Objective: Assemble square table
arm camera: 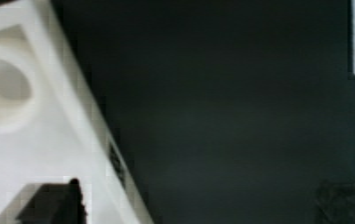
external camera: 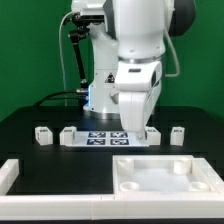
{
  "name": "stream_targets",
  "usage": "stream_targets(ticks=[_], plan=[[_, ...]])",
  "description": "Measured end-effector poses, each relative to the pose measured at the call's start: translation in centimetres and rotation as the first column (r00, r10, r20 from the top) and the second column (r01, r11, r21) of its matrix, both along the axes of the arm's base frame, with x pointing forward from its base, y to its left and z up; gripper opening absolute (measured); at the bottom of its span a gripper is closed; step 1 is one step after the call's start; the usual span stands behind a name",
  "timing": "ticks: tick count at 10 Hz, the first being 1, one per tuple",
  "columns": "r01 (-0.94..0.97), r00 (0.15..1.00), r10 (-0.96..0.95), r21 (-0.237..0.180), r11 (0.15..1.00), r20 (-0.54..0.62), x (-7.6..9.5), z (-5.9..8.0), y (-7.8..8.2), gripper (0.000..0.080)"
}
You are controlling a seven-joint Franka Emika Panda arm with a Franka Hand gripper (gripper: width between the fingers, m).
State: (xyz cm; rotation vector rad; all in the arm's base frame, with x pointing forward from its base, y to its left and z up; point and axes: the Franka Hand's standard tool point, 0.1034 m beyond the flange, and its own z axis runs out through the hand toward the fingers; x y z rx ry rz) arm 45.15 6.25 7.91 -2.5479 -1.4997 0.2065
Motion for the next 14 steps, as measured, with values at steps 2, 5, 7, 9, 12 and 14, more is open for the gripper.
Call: stream_targets(ticks=[2,5,7,9,12,14], plan=[[0.183,0.983,-0.183,-0.053,0.982,-0.008,0.6,1.6,1.5,0.0648],[0.347,0.937,-0.349,-0.073,0.935,-0.012,0.7,0.8,1.5,0.0648],[0.559,0.822,-0.569,-0.147,0.816,-0.034,-0.5,0.0,2.6,0.0648],[0.735,0.625,-0.774,-0.260,0.626,-0.099,-3.1,-0.5,5.4,0.0648],[0.802,0.517,-0.853,-0.307,0.512,-0.072,-3.7,-0.7,6.7,0.0648],[0.788,0.521,-0.849,-0.331,0.519,-0.089,-4.1,-0.8,6.8,0.0648]])
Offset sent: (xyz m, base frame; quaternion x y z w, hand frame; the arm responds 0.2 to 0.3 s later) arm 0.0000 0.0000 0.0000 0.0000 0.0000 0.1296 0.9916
